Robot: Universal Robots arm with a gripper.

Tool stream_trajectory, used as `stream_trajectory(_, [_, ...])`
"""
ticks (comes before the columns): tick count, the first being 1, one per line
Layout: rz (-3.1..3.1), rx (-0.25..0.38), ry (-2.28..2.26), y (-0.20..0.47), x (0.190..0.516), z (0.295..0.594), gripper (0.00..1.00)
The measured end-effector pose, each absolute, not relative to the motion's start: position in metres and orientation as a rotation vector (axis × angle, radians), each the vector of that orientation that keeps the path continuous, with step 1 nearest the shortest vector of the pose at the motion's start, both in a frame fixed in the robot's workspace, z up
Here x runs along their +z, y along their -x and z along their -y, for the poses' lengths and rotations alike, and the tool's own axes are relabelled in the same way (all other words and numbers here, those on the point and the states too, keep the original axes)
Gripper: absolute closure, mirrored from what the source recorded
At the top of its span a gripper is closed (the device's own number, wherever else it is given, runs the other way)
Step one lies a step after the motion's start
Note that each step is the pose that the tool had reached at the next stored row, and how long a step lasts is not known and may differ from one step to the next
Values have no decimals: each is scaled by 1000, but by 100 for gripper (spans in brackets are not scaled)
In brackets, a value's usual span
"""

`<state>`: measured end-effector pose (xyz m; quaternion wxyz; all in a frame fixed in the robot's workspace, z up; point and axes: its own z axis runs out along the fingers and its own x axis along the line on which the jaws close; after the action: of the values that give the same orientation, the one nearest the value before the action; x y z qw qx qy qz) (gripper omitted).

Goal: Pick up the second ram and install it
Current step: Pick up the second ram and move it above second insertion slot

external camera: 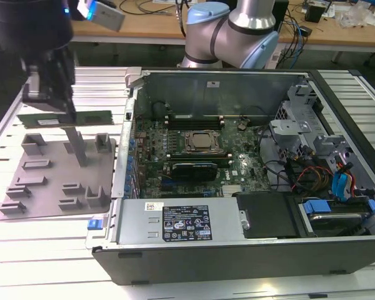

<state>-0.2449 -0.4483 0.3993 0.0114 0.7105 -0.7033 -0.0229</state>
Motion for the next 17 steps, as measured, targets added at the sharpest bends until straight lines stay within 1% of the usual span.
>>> stream_trajectory(17, [2191, -78, -2211, 117, 395, 447, 89])
